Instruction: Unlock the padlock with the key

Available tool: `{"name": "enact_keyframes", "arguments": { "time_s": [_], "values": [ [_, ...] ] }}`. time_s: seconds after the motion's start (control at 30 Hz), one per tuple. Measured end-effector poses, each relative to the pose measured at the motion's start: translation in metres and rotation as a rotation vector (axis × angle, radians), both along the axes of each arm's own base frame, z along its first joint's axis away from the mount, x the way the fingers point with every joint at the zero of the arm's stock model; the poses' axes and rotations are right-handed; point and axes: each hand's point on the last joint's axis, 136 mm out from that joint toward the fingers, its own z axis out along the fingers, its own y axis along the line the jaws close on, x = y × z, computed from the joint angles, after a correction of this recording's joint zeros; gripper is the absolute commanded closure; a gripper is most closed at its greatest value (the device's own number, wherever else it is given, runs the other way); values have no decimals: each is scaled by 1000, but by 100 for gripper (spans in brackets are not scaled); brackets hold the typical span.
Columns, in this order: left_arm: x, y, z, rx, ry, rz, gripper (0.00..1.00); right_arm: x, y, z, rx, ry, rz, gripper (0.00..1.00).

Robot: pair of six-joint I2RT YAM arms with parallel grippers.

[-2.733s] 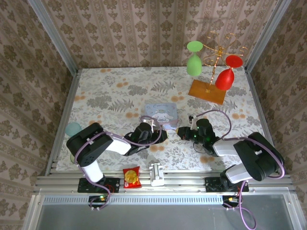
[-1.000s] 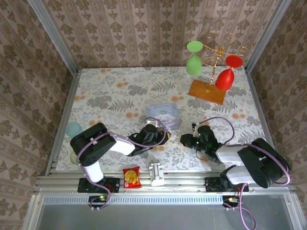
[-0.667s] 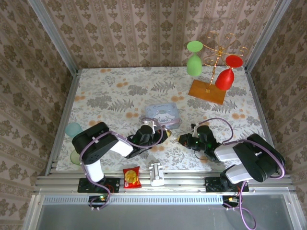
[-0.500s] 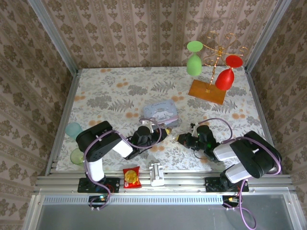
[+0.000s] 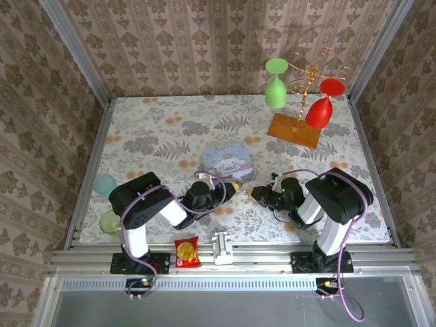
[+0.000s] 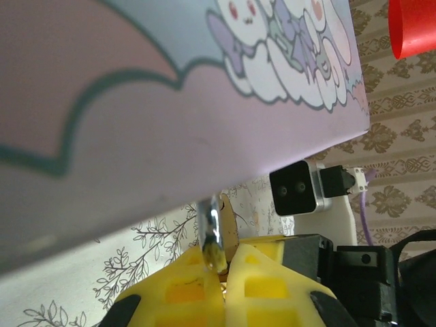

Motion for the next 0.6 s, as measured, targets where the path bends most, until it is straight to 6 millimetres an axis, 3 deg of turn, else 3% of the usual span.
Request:
{"name": "enact_keyframes", "arguments": {
  "time_s": [0.6],
  "values": [
    [-2,3,4,-42,20,12,100,11,3,22,87,-24,10,100]
  ]
}}
